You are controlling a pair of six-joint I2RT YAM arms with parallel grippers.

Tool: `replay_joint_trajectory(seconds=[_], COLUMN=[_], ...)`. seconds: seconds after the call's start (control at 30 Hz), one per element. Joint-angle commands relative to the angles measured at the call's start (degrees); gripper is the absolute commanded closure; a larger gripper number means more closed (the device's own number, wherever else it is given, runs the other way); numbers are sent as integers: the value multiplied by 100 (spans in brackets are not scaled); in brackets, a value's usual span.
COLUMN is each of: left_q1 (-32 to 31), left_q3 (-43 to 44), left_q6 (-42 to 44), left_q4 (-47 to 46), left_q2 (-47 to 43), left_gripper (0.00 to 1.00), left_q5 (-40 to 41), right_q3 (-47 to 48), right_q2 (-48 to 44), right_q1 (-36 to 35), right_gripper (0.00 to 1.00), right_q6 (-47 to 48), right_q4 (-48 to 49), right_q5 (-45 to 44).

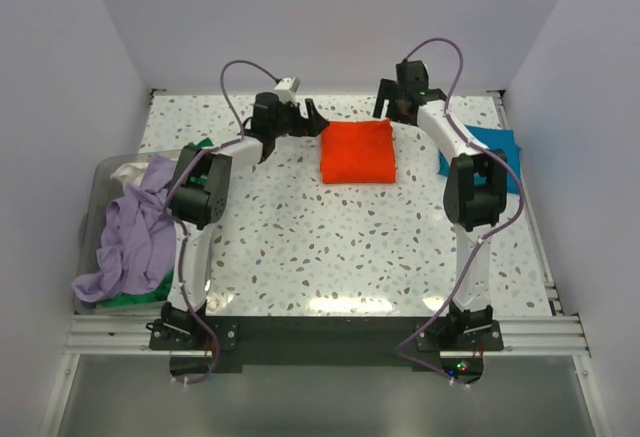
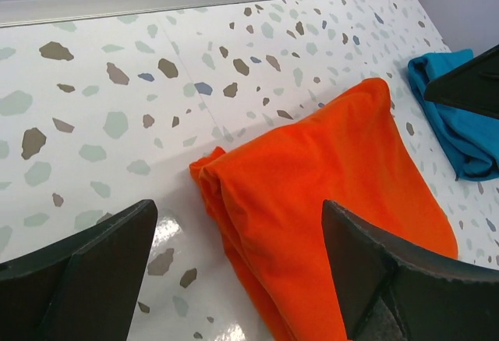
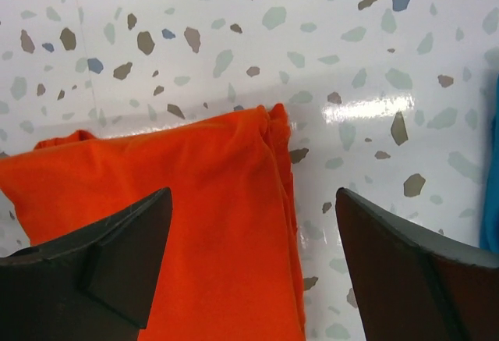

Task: Fold and stack the t-shirts
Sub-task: Fold the tshirt, then neatly place the folded tshirt to the corner

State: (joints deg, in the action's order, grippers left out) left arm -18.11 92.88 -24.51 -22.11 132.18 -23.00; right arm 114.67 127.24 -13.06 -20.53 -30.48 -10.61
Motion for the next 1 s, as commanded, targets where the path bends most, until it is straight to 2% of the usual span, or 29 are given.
replay_joint_trajectory(seconds=[0.0,0.23,0.5,0.73,0.97], left_q1=[53,44,-61,-140,-211], left_q3=[-366,-1227,-1203,-571,-60], left_q6=[43,26,34,131,192], left_q4=[-540,-698,-549,275,970], left_q2=[-623,-905,-632,-228,141], left_gripper=[8,9,11,16,30], left_q5=[103,-475,-767,-487,-161], right_q3=[-453,-1885,-2993,-2969,-2749], right_q2=[-716,-1254,-1448,-1176,-754], right_q1=[40,207,717,1016,1077], right_gripper=[11,1,1,1,1], right_q6=[32,164,41,23,23], right_q4=[419,1087,1649,1712,1668], right_q5=[611,1675,2880,3522,3926])
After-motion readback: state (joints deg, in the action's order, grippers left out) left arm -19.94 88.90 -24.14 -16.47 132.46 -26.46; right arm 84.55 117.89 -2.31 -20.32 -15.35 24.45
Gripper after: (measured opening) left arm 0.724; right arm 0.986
